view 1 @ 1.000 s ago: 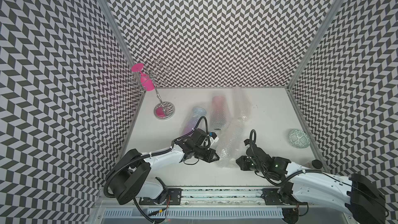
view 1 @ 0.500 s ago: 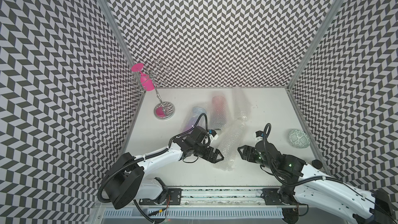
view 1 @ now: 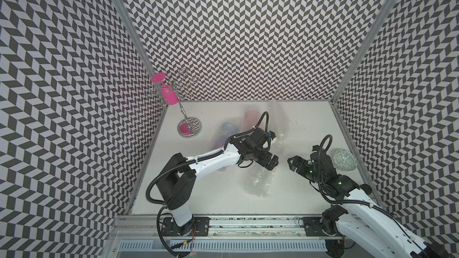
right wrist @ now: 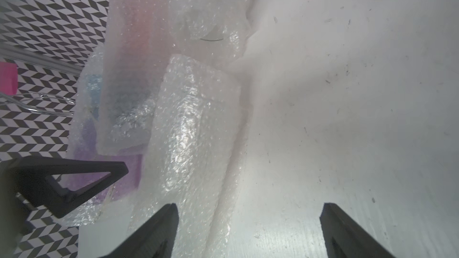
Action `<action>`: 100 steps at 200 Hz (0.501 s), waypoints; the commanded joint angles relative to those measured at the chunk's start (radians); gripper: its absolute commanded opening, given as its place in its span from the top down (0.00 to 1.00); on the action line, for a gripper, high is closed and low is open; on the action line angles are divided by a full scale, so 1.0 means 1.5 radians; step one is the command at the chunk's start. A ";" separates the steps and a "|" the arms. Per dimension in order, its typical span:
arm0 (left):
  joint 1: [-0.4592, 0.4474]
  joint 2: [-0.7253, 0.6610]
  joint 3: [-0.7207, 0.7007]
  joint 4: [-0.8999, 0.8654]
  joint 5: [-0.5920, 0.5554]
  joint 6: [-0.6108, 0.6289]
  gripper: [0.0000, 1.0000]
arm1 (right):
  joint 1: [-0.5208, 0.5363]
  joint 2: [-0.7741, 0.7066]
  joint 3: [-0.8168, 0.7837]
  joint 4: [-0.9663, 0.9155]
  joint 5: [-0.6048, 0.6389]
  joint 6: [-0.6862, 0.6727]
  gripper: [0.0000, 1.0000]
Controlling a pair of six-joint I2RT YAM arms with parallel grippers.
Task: Unwrap the vase from the bubble wrap
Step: Unwrap the bubble wrap at the center of the board.
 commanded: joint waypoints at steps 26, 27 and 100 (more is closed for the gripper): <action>-0.029 0.150 0.133 -0.054 -0.135 0.047 0.00 | -0.061 0.035 0.018 0.048 -0.086 -0.102 0.07; -0.030 0.153 0.136 -0.055 -0.137 0.048 0.00 | -0.063 0.036 0.018 0.048 -0.087 -0.103 0.07; -0.040 0.191 0.141 -0.083 -0.217 0.050 0.09 | -0.132 0.068 0.000 0.086 -0.151 -0.159 0.07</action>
